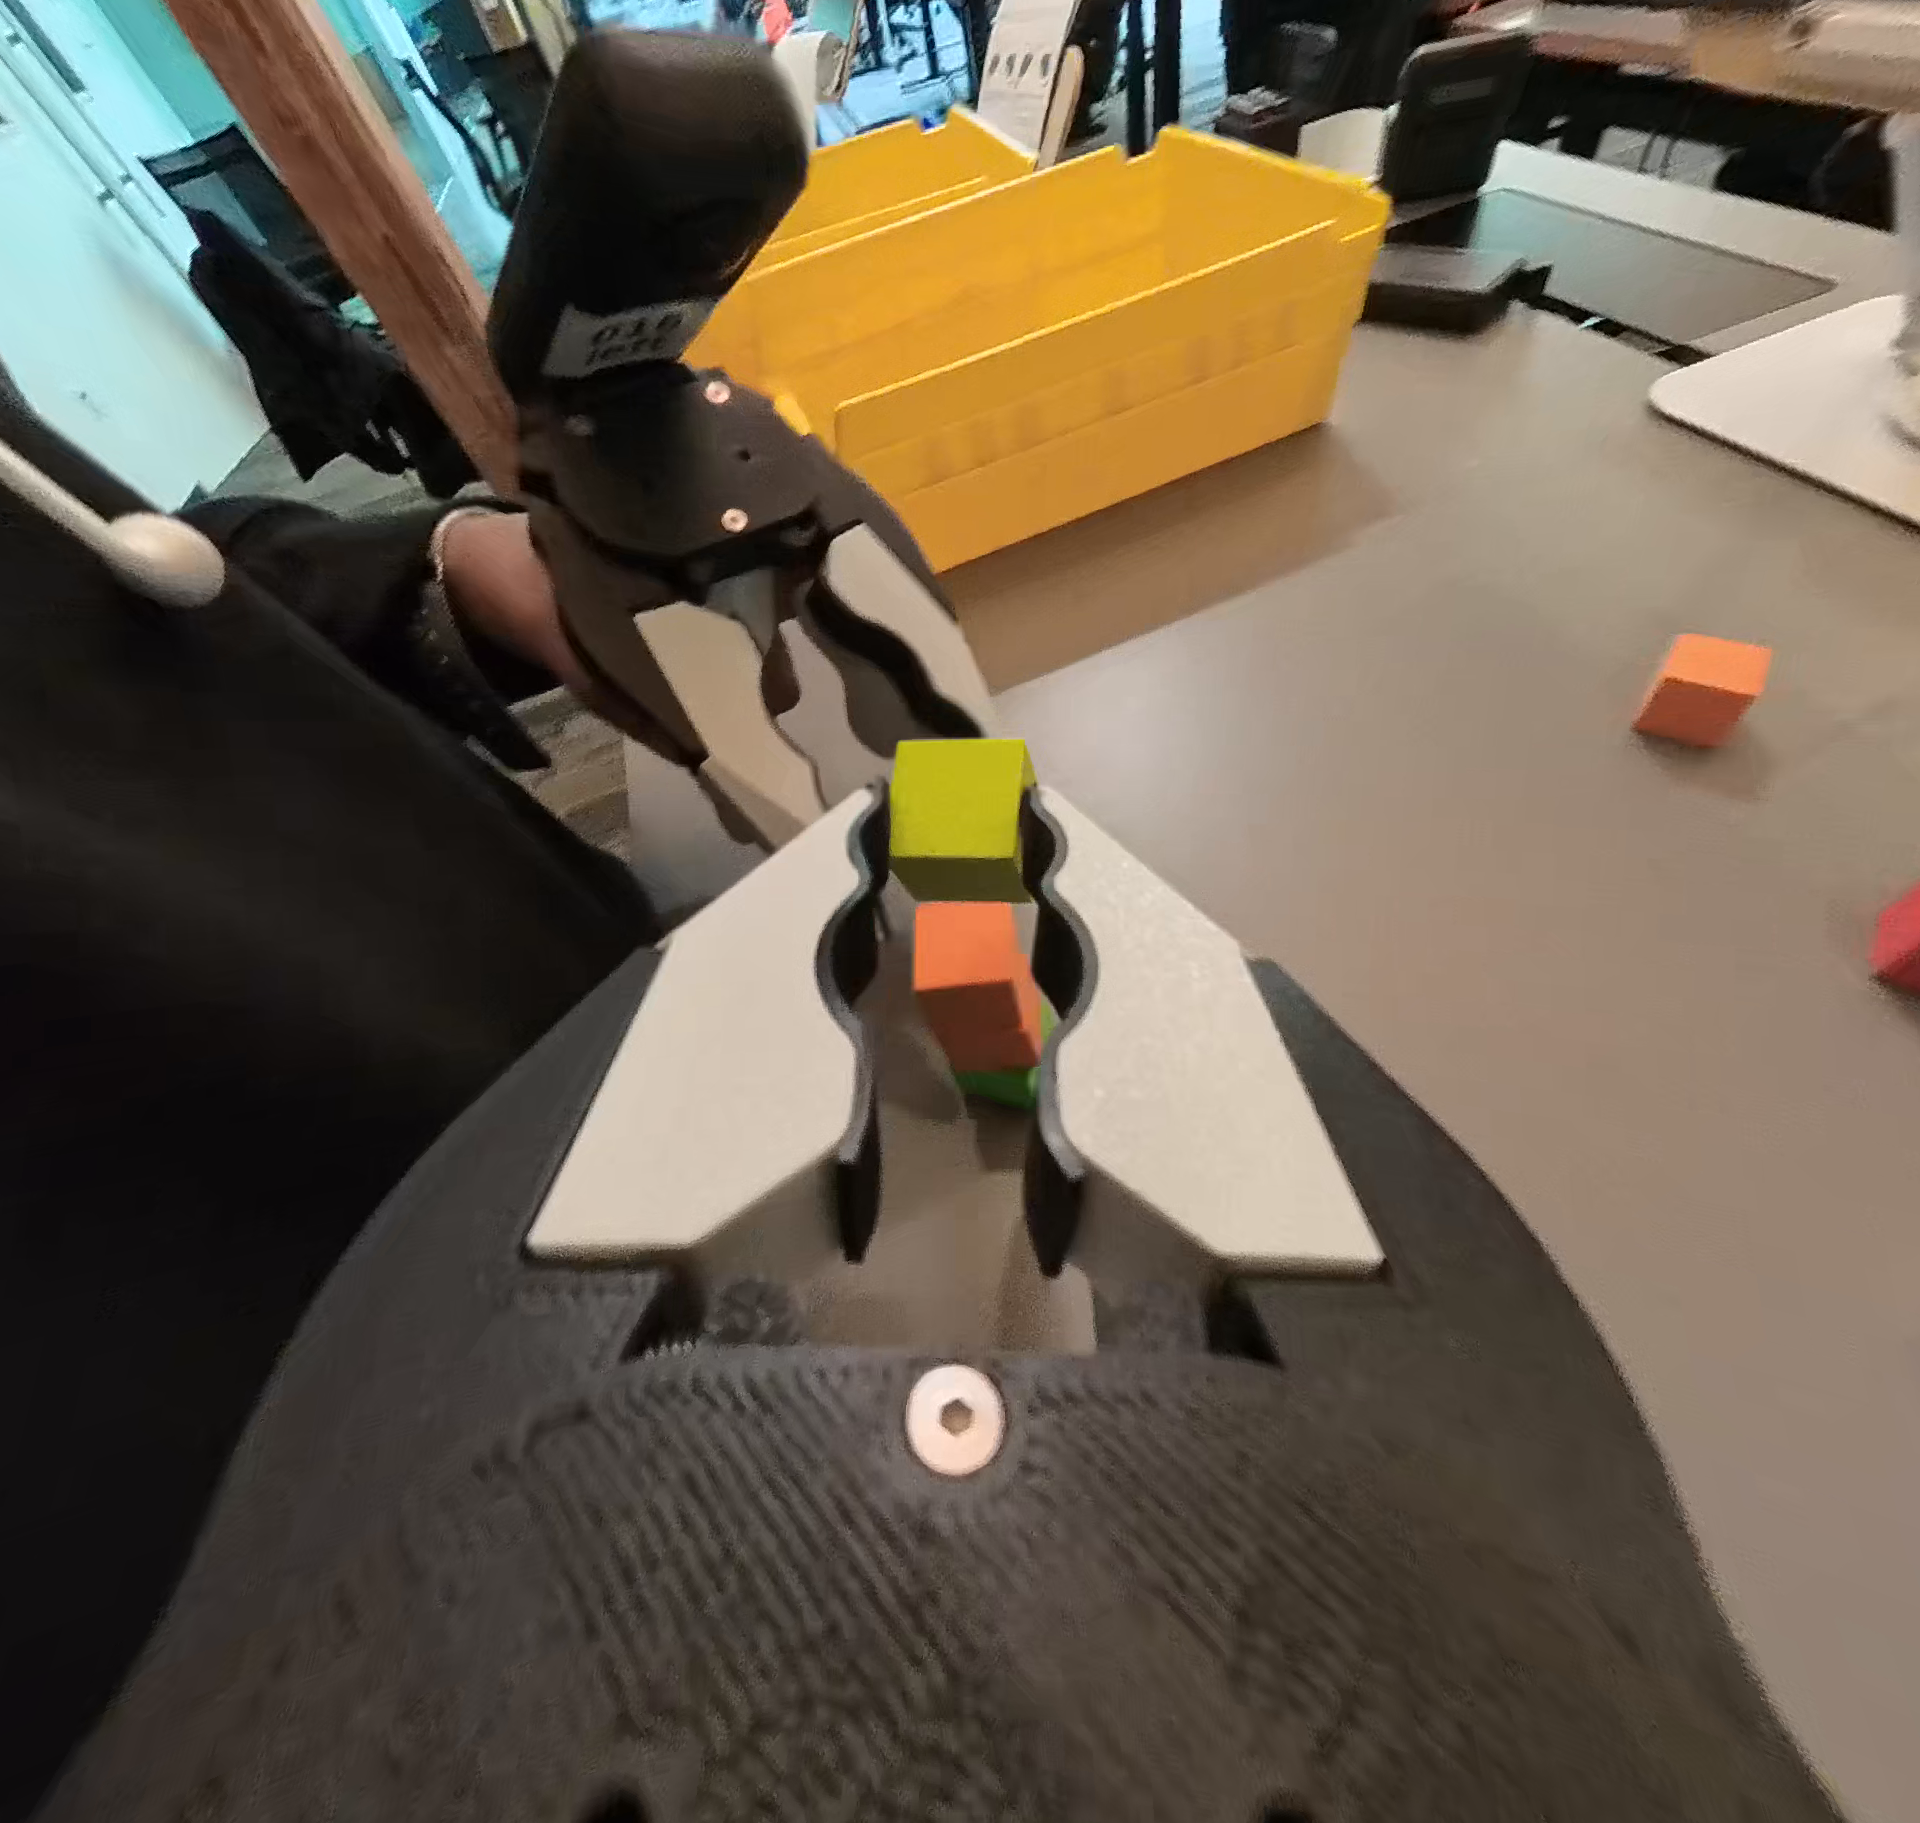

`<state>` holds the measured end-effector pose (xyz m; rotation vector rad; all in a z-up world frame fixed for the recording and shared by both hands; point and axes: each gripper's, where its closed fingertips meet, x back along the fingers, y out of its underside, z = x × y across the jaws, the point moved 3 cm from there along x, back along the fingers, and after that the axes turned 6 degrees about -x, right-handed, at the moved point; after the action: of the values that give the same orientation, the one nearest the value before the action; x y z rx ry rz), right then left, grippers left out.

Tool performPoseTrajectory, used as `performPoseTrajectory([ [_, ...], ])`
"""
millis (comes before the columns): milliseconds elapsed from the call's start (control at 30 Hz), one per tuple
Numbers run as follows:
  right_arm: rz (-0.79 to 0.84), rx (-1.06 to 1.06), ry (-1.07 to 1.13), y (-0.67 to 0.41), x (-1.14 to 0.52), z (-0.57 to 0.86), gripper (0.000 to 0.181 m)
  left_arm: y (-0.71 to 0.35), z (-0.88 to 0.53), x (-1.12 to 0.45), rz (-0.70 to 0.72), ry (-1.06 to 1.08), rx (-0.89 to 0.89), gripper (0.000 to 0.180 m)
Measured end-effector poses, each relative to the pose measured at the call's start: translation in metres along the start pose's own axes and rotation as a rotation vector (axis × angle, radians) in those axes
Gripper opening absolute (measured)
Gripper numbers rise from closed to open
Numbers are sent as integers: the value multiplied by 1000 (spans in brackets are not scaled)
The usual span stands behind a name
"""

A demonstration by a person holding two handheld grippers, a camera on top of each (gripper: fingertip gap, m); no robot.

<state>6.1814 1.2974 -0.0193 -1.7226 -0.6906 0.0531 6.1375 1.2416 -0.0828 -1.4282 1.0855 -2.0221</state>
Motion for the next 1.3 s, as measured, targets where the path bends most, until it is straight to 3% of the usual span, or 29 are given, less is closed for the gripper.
performPoseTrajectory([
  [267, -120, 2, -17, 28, -14, -3, 24, 1, -26, 15, 2, -85, 20, 49],
  [333, -125, 0, -12, 28, -12, -1, 34, -1, -37, 18, 11, -123, 33, 48],
  [433, -47, -29, -23, 16, -2, 4, 48, -7, -53, 22, 46, -184, 55, 48],
  [567, 78, -118, -20, 0, 16, 26, 53, -20, -71, 20, 87, -234, 66, 47],
  [633, 91, -140, 93, 0, 20, 52, 53, -27, -81, 16, 99, -268, 69, 47],
  [800, 18, -63, 659, 7, 14, 154, 68, -48, -146, -13, 133, -492, 105, 66],
  [933, -69, -226, 710, 27, -25, 220, 79, -59, -202, -55, 59, -557, 122, 69],
  [1033, -102, -361, 653, 36, -44, 248, 61, -62, -232, -80, -21, -575, 136, 66],
  [1133, -135, -362, 625, 37, -46, 256, 0, -60, -245, -95, -81, -555, 131, 62],
  [1200, -104, -309, 607, 32, -39, 249, 0, -58, -245, -98, -95, -534, 102, 26],
  [1300, -32, -226, 516, 17, -26, 214, 0, -64, -225, -87, -36, -475, 39, 26],
])
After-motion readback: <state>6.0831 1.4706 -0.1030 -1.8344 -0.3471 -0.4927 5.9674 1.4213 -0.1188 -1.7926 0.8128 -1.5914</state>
